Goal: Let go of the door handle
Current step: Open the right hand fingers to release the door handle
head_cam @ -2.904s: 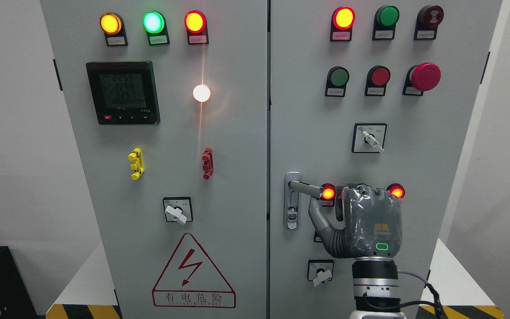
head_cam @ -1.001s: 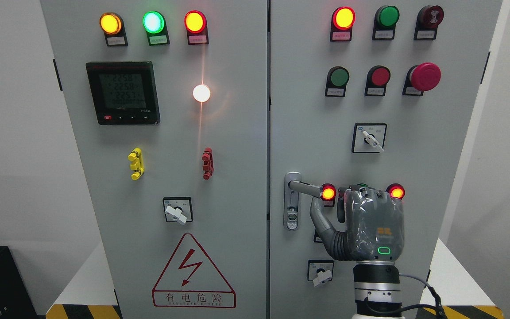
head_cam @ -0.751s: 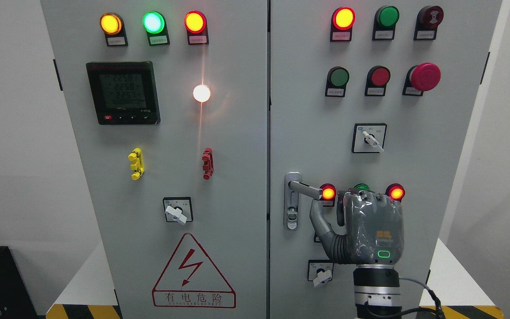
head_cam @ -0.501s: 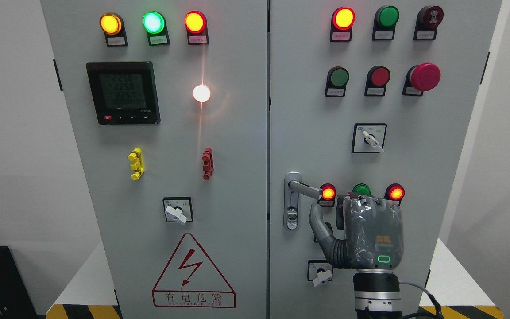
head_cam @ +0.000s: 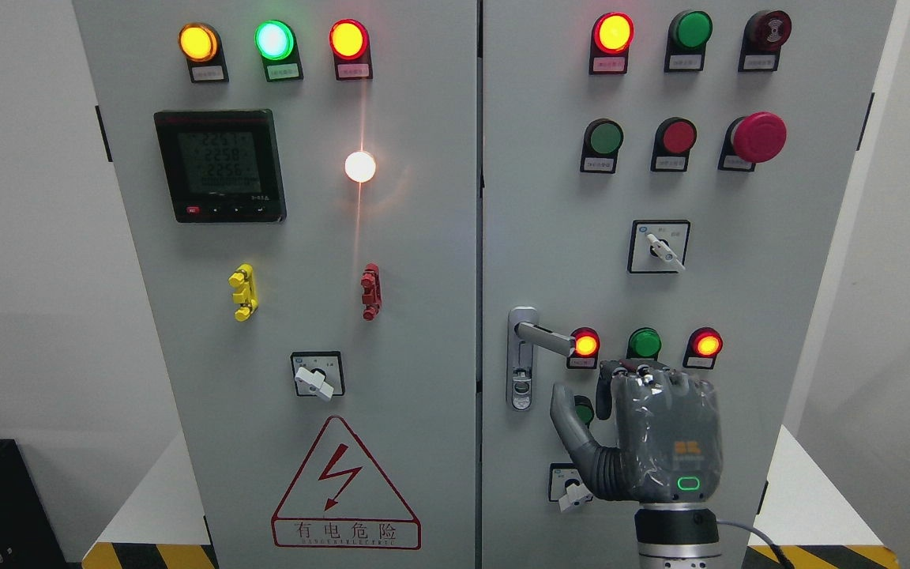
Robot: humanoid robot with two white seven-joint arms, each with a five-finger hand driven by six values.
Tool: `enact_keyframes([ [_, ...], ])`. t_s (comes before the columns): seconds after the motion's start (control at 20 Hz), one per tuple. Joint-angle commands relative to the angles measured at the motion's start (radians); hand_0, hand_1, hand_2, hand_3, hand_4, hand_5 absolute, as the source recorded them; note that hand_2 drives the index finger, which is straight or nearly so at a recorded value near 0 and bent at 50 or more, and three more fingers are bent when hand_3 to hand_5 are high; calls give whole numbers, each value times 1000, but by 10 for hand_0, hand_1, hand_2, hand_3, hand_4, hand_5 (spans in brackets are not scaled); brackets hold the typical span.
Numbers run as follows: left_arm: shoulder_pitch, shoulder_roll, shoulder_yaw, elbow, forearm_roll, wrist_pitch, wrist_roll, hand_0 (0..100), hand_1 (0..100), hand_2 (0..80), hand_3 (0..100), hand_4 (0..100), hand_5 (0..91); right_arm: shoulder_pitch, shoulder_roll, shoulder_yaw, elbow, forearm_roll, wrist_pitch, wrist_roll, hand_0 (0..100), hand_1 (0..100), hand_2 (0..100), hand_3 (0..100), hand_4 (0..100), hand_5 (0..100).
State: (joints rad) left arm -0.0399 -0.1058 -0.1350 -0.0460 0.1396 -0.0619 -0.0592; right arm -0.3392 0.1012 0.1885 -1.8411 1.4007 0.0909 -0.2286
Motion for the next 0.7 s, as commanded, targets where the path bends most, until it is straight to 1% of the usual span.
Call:
enact_keyframes([
  [0.0, 0, 0, 0, 0, 0, -1, -1, 120, 556, 0, 0, 0, 0, 52, -44, -60, -37, -32, -83, -41, 499, 318, 693, 860, 831, 817],
  [0.05, 0, 0, 0, 0, 0, -1, -1, 120, 556, 0, 0, 0, 0, 58, -44, -73, -38, -46, -108, -52, 498, 317, 654, 814, 785, 786],
  [0.1, 0, 0, 0, 0, 0, -1, -1, 120, 556, 0, 0, 0, 0, 68, -44, -89, -40, -51, -125, -58, 496, 317, 634, 799, 774, 778],
  [0.15, 0, 0, 0, 0, 0, -1, -1, 120, 556, 0, 0, 0, 0, 77, -43, -99, -43, -54, -137, -63, 492, 315, 587, 764, 742, 738],
  [0.25, 0, 0, 0, 0, 0, -1, -1, 120, 556, 0, 0, 0, 0, 97, -43, -132, -41, -58, -163, -69, 489, 314, 537, 734, 698, 688],
  [0.3, 0, 0, 0, 0, 0, -1, -1, 120, 556, 0, 0, 0, 0, 103, -43, -152, -41, -58, -187, -77, 485, 316, 503, 711, 670, 645],
  [0.35, 0, 0, 0, 0, 0, -1, -1, 120, 556, 0, 0, 0, 0, 106, -41, -170, -41, -60, -221, -86, 484, 318, 450, 629, 572, 528],
  [0.4, 0, 0, 0, 0, 0, -1, -1, 120, 556, 0, 0, 0, 0, 106, -40, -188, -41, -60, -255, -93, 483, 318, 439, 608, 544, 488],
  [0.5, 0, 0, 0, 0, 0, -1, -1, 120, 556, 0, 0, 0, 0, 108, -35, -218, -43, -81, -310, -97, 481, 319, 389, 529, 455, 366],
  [0.6, 0, 0, 0, 0, 0, -1, -1, 120, 556, 0, 0, 0, 0, 118, -40, -225, -46, -123, -321, -95, 478, 319, 341, 456, 402, 322],
  [0.65, 0, 0, 0, 0, 0, -1, -1, 120, 556, 0, 0, 0, 0, 123, -43, -225, -50, -137, -326, -95, 474, 321, 334, 439, 393, 322],
])
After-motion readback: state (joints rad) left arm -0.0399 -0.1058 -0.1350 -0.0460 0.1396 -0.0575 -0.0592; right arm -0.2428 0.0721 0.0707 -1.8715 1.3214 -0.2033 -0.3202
